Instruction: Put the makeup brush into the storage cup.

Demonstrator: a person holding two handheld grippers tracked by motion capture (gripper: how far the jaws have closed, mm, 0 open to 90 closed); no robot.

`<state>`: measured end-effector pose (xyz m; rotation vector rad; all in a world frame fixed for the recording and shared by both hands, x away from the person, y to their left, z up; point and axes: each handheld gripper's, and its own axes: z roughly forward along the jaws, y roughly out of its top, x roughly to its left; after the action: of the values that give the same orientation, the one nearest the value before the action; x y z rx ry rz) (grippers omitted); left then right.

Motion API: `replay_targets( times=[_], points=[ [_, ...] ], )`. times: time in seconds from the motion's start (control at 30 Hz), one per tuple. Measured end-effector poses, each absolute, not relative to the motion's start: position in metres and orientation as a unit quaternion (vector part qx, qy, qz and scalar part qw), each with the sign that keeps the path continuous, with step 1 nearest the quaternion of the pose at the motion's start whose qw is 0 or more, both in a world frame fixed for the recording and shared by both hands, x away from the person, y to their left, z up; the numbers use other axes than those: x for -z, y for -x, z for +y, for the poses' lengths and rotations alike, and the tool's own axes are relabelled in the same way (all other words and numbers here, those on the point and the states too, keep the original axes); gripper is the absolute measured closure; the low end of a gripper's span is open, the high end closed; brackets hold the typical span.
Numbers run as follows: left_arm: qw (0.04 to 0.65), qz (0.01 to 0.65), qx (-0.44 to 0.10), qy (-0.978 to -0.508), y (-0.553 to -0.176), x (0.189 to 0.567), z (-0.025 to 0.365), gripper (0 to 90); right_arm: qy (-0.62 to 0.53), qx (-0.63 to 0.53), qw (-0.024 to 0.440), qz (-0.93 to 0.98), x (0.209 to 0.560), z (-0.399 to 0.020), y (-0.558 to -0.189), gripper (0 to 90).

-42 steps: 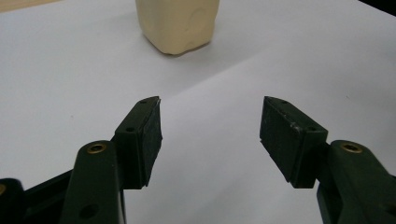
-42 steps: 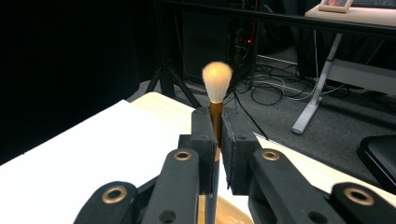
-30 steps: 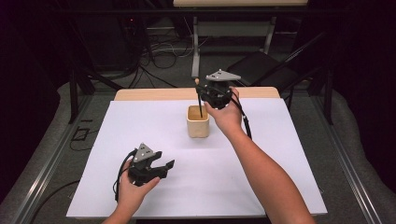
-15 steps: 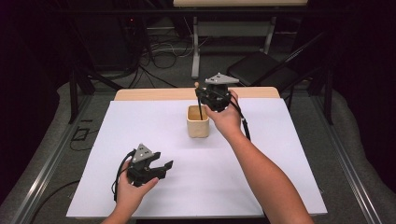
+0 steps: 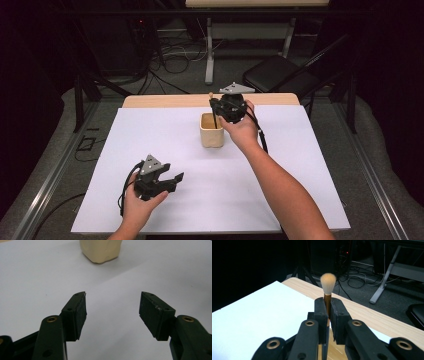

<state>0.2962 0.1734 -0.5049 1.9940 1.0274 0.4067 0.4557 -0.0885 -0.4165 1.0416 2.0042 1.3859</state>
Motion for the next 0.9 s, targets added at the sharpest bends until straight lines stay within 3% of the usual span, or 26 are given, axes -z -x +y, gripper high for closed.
replay_targets(
  times=[0.9],
  points=[
    [0.417,0.411,-0.158,-0.795,-0.296,0.508,0.172,38.7,-0.388,-0.493,0.230,0.744,0.440,-0.090,-0.455,84.1]
  ],
)
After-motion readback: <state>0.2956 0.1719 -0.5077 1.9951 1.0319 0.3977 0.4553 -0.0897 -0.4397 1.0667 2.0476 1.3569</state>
